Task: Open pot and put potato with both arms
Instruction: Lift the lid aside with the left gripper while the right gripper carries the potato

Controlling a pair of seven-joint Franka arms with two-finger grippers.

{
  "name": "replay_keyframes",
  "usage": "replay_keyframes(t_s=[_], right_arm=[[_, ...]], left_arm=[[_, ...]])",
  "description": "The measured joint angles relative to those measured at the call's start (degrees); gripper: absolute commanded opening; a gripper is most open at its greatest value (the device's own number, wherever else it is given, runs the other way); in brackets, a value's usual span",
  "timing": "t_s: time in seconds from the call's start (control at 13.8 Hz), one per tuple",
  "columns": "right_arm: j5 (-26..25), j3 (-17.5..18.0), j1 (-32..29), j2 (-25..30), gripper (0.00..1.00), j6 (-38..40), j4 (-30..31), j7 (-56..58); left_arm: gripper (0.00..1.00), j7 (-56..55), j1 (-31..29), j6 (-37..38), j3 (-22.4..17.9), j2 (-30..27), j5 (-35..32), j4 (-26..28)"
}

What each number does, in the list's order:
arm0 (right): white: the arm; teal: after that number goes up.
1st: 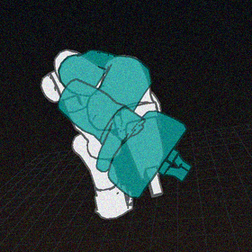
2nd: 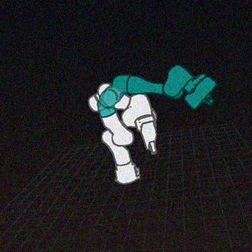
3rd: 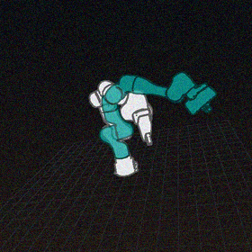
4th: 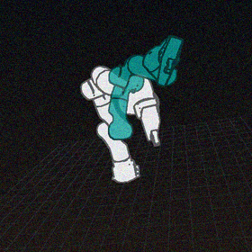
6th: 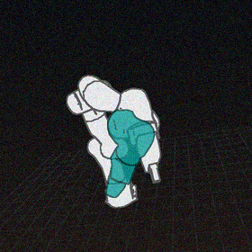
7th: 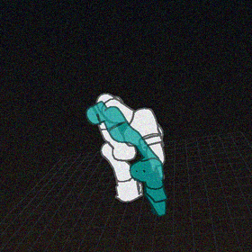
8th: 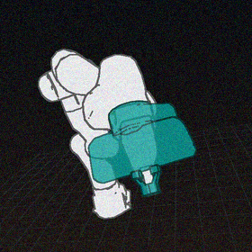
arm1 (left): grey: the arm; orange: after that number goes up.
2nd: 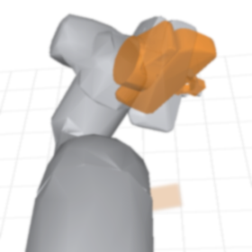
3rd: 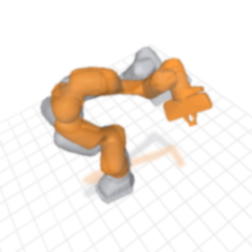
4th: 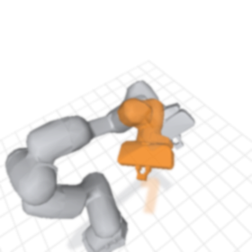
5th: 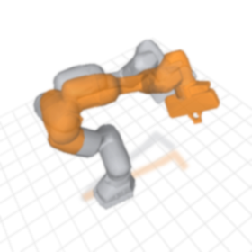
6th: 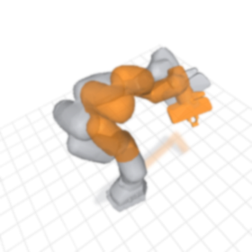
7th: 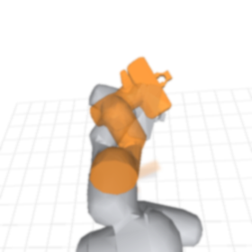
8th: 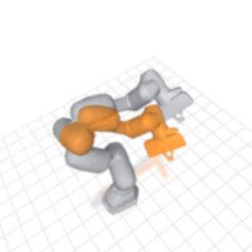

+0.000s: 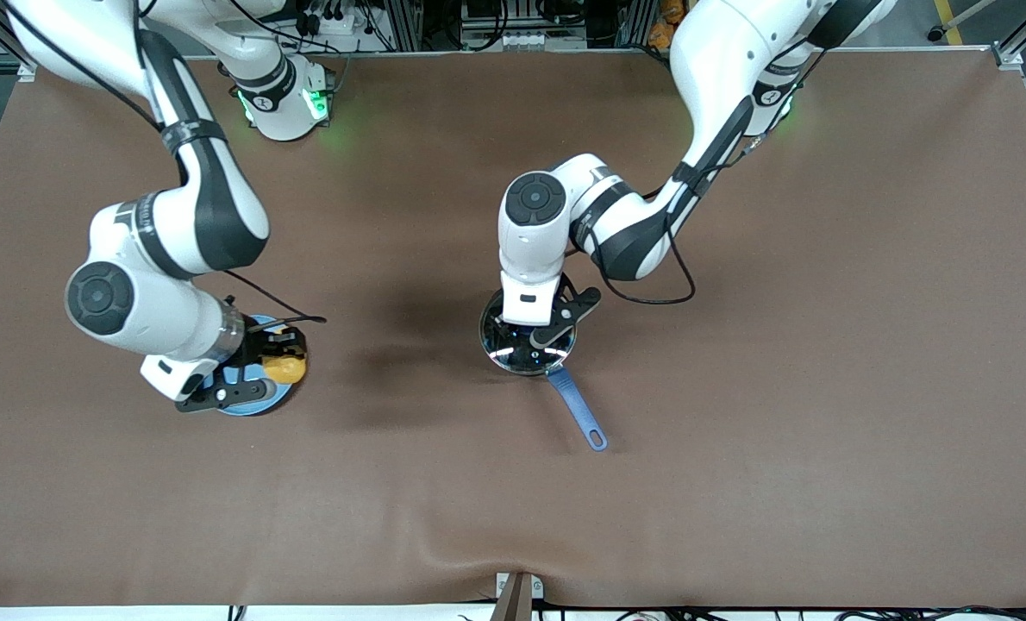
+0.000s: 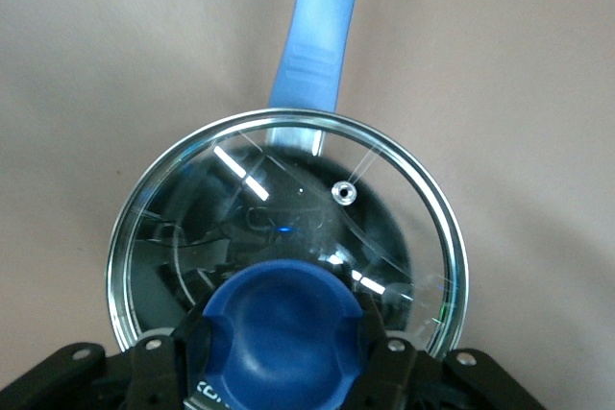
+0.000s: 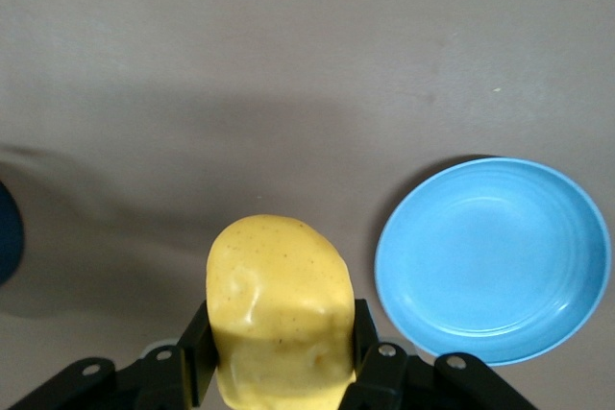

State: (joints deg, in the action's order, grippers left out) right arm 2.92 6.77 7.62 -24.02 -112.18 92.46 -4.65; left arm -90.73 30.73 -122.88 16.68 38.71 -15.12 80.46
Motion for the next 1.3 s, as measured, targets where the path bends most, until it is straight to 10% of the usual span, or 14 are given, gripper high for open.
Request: replay_keyframes(t_s=[0.87, 1.3], right_arm=[[1.57, 0.43, 19.66, 0.04, 0.00, -5.57, -1.86, -28.59], [0.88, 0.14, 26.51, -7.79, 0.00, -18.97, -2.64, -41.39]], left_arm=[[0.00, 43.61, -23.83, 10.74, 1.07, -12.52, 7.60, 10.48], [0.00, 62.06, -39.98, -7.42, 6.49, -14.50, 7.84, 28.69]])
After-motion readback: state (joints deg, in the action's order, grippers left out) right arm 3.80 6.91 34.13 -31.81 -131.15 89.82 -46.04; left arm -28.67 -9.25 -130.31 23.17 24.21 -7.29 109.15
